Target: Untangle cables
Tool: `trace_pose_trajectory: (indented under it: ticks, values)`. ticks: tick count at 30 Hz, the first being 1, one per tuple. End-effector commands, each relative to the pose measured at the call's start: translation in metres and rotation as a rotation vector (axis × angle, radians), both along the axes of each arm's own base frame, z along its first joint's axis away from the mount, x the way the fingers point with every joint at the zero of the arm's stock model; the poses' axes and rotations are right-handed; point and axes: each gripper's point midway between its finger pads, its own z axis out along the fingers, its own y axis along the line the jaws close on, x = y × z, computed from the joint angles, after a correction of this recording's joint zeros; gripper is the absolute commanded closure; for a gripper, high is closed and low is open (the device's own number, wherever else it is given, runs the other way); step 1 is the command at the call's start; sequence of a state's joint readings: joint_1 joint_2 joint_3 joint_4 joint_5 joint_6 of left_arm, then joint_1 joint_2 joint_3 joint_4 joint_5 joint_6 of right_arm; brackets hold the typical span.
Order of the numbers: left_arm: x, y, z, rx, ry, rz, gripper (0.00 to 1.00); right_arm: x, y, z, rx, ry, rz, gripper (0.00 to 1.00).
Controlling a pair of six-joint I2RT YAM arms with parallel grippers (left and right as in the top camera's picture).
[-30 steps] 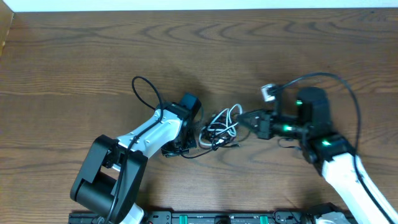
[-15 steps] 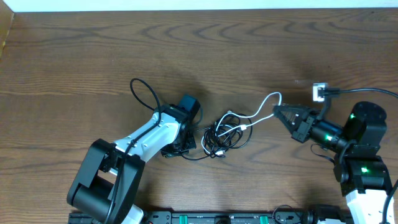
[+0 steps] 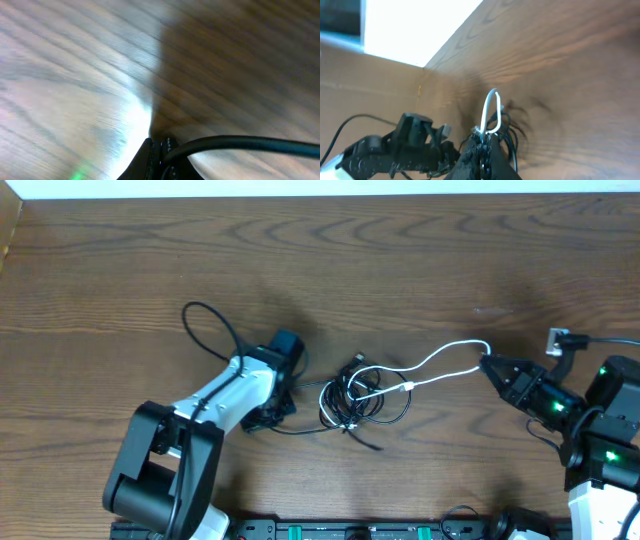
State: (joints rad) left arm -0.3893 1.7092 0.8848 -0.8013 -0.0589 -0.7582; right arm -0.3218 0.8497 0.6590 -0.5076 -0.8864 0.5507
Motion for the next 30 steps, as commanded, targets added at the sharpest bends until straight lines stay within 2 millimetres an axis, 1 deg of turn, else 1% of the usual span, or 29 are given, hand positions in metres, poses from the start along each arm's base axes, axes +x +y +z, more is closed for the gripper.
trace_pose_trajectory:
  ticks: [1,4,9,13,15,19,20,23,24,28,30]
  values:
    - [-0.015,0.032,-0.014,0.100,0.044,0.108,0.92,0.000,-0.015,-0.004,-0.029,0.009,-0.054,0.99]
    - [-0.017,0.037,-0.016,0.090,0.053,0.139,0.92,-0.001,-0.023,-0.016,-0.070,0.048,-0.085,0.99]
    - [-0.017,0.038,-0.017,0.086,0.052,0.150,0.92,-0.009,-0.044,-0.050,-0.168,0.199,-0.184,0.99]
    - [-0.016,0.037,-0.017,0.078,0.051,0.151,0.92,-0.016,-0.039,-0.065,-0.162,0.262,-0.134,0.99]
    - [-0.016,0.036,-0.017,0.073,0.050,0.151,0.92,-0.021,-0.030,-0.073,-0.158,0.290,-0.069,0.75]
    - [-0.016,0.035,-0.017,0.070,0.050,0.152,0.92,-0.029,-0.011,-0.084,-0.124,0.333,0.044,0.41]
    - [-0.016,0.035,-0.017,0.070,0.050,0.152,0.92,-0.030,-0.006,-0.086,-0.117,0.339,0.079,0.35]
    - [-0.016,0.035,-0.017,0.070,0.049,0.152,0.92,-0.033,0.010,-0.093,-0.107,0.356,0.164,0.22]
    - [-0.016,0.035,-0.018,0.070,0.049,0.152,0.92,-0.034,0.015,-0.095,-0.107,0.367,0.186,0.20]
    - [-0.015,0.035,-0.018,0.069,0.049,0.152,0.92,-0.036,0.037,-0.105,-0.118,0.388,0.287,0.15]
    - [-0.016,0.035,-0.018,0.070,0.049,0.152,0.92,-0.036,0.049,-0.108,-0.130,0.381,0.340,0.15]
